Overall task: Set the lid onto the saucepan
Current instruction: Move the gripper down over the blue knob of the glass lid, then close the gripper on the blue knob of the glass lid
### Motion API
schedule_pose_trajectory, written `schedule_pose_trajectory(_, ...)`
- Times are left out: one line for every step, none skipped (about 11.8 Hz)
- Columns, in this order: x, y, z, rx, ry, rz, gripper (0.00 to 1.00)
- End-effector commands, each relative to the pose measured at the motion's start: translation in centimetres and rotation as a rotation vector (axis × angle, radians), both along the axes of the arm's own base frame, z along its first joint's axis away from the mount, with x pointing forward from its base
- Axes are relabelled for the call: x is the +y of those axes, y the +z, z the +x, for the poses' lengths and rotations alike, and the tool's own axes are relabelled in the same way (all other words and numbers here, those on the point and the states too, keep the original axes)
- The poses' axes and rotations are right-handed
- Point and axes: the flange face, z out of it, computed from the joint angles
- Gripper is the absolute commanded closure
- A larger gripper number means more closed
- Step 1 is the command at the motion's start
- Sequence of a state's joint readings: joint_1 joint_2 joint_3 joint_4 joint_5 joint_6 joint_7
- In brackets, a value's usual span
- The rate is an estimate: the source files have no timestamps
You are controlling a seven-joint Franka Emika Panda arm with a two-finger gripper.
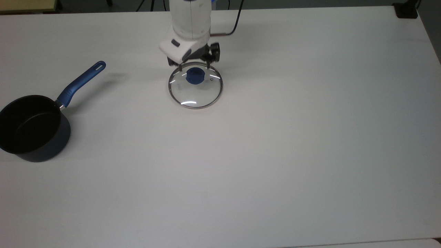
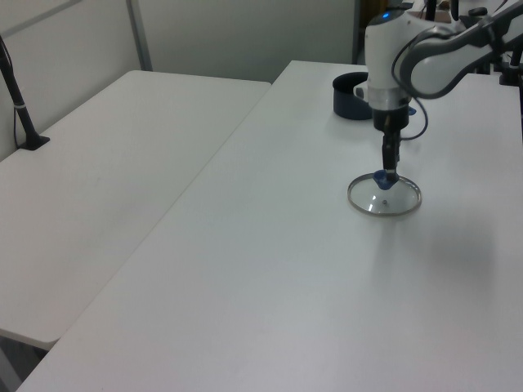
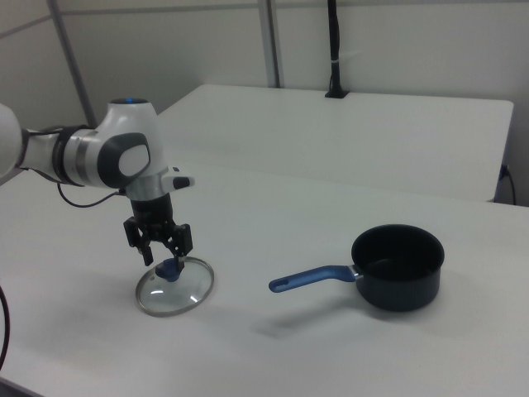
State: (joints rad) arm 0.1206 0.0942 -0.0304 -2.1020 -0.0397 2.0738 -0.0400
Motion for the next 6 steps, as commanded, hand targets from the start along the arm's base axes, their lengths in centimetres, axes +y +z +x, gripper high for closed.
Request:
schedule_pose_trajectory(0.19, -0.92, 0.65, -0.043, -0.065, 0.011, 0.25)
schedule_pose_trajectory(0.39, -1.71, 0.86, -0.044, -0.080, 0.009, 0.29)
schedule_pose_trajectory(0.40, -1.83, 0.95, -0.049, -0.080, 0.010, 0.30)
schedule_pose_trajectory(0.40, -1.83, 0.95, -0.049, -0.082, 0.010, 0.31)
schedule_pose_trajectory(0.57, -1.81, 0.95, -0.050, -0.079, 0.010, 0.35)
schedule_pose_trajectory(0.74, -1.81, 0.94, -0.050, -0.076, 0.010, 0.37)
